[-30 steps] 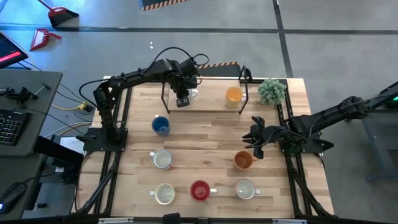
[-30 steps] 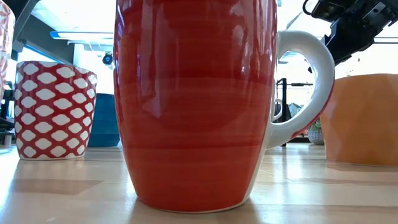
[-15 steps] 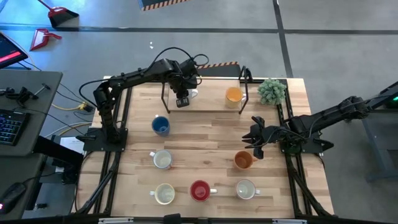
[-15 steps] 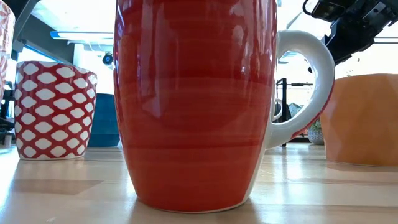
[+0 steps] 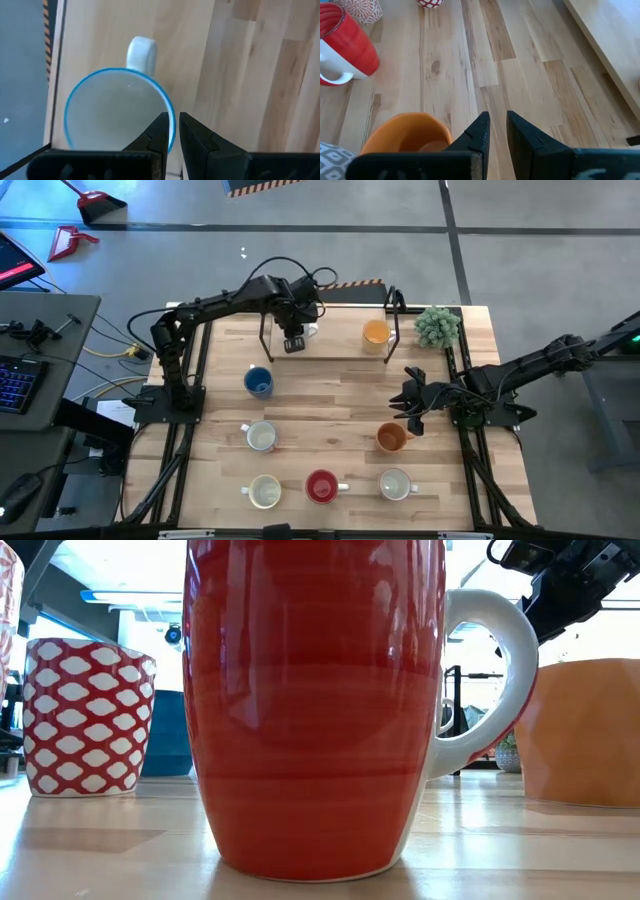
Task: Place coffee mugs
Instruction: Put the white blue mug on the shelf
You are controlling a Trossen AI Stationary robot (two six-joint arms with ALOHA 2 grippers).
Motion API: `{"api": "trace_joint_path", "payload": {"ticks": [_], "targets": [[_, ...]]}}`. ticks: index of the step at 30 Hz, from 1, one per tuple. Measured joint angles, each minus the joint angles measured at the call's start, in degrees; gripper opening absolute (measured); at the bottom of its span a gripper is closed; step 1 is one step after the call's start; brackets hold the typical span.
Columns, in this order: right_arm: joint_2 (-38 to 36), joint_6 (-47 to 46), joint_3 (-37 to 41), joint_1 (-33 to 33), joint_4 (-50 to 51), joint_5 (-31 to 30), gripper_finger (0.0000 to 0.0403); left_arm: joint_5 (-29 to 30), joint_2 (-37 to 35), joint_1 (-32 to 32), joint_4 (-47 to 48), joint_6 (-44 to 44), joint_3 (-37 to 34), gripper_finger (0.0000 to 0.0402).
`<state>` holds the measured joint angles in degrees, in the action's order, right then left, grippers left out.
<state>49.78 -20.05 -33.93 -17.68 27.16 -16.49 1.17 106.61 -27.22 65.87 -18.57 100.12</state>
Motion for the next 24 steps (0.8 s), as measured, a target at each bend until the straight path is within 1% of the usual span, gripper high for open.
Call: {"api": "trace_joint_path", "payload": {"ticks": [3, 8, 10, 12, 15, 18, 24], "targets": [[0.0, 0.0, 0.0, 0.0, 0.0, 0.0, 0.0044, -0.4, -0.1, 0.1, 0.9, 0.8, 3.9, 0.0033], [0.0, -0.4, 0.0, 0.0, 0.0, 0.0, 0.0044, -5.2, -0.2, 0.3, 1.3, 0.9, 11.3, 0.0033], [0.0, -0.8, 0.0, 0.0, 0.0, 0.0, 0.0044, -6.9, -0.2, 0.3, 1.6, -0.6, 12.4, 0.0034], [0.0, -1.0, 0.0, 0.0, 0.0, 0.2, 0.0044, -7.1, -0.1, 0.3, 1.8, -2.3, 12.5, 0.0039], [0.0, -2.2, 0.0, 0.0, 0.7, 0.5, 0.0044, -6.9, -0.1, 0.3, 2.7, -3.6, 12.5, 0.0058], [0.0, -3.2, 0.0, 0.0, 1.6, 0.5, 0.0044, -5.3, -0.1, 0.3, 2.7, -4.9, 12.5, 0.0082], [0.0, -3.3, 0.0, 0.0, 2.2, 0.6, 0.0044, -5.1, -0.1, -0.1, 3.5, 0.0, 12.5, 0.0134]]}}
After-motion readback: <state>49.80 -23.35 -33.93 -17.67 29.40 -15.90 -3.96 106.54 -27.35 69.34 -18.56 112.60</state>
